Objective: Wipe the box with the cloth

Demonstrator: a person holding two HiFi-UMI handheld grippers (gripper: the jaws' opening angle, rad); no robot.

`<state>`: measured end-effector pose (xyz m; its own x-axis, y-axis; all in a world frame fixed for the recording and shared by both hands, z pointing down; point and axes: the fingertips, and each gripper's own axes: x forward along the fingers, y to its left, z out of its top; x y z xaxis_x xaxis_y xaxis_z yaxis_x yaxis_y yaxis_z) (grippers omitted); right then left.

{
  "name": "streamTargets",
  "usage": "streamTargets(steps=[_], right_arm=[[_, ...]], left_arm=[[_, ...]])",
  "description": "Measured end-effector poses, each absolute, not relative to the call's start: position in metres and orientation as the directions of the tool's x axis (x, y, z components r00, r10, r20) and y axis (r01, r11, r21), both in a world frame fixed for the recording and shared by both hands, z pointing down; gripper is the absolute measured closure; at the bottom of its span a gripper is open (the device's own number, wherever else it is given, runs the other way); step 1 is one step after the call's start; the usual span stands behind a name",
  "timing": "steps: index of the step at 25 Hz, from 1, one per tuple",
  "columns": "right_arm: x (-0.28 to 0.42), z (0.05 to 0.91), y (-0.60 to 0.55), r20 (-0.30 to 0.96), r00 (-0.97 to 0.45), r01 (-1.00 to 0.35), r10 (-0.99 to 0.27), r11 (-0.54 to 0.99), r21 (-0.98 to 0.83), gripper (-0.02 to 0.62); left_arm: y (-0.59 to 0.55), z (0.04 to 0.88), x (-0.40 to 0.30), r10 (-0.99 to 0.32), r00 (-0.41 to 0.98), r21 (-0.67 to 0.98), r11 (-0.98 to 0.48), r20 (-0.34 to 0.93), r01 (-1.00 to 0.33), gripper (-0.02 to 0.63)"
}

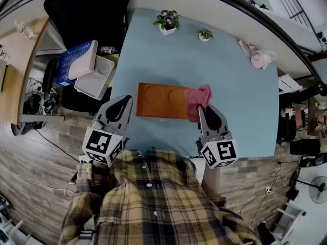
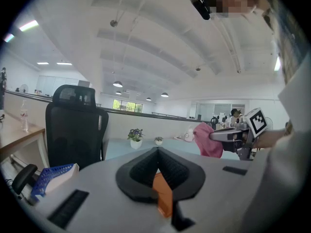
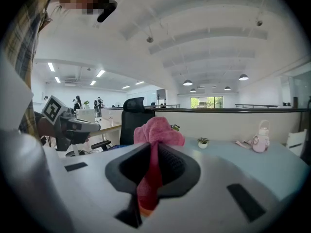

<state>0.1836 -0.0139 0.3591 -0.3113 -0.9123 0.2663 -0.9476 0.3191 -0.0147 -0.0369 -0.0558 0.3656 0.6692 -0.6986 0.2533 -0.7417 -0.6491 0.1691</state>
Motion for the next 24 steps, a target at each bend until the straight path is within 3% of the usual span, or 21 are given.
streamTargets(steps=[24], right_arm=[[0.1837,0.3637,-0.0159,0.264,-0.309,-0.95,-0.914,0.312,-0.031,0.546]], left_arm=[[-0.0556,0.3652,-0.036,-0.699,0.671,0.172,-0.65,0.248,-0.74,0.615]])
